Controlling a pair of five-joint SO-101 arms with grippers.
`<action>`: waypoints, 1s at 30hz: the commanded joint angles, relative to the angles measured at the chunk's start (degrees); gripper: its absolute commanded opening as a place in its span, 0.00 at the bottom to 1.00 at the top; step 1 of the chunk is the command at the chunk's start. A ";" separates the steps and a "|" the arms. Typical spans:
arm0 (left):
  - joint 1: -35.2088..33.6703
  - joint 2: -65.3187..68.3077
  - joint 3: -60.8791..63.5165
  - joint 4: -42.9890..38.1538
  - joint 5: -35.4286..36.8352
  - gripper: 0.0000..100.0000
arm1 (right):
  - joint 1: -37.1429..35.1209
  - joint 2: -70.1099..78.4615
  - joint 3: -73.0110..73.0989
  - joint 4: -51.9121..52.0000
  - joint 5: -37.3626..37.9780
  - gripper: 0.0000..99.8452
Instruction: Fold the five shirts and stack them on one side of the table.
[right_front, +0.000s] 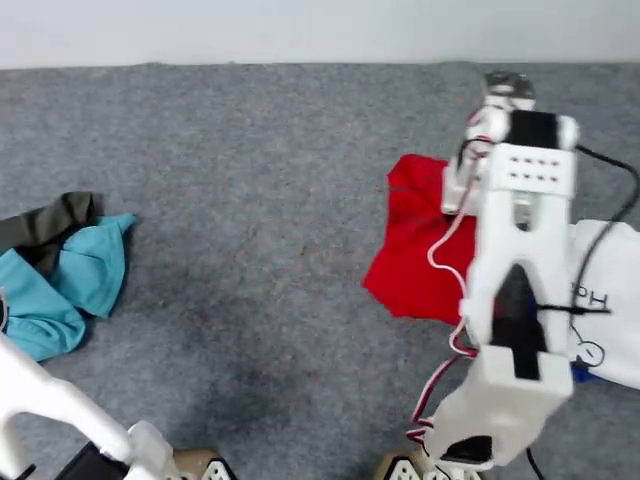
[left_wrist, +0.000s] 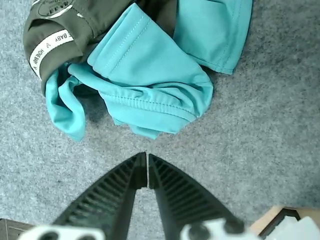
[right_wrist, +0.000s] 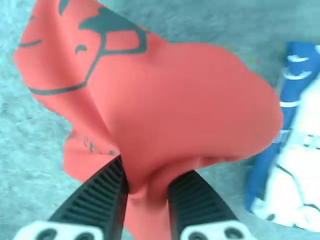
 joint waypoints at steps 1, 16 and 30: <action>0.18 -1.58 -0.40 -0.26 -0.26 0.02 | 3.03 -8.04 2.99 2.42 4.57 0.01; 0.18 -1.76 -0.48 -0.62 -0.26 0.02 | 19.82 -34.07 16.26 2.07 21.36 0.01; 0.09 -2.02 -0.48 0.62 -0.26 0.02 | 33.36 -34.68 16.70 -5.58 28.31 0.01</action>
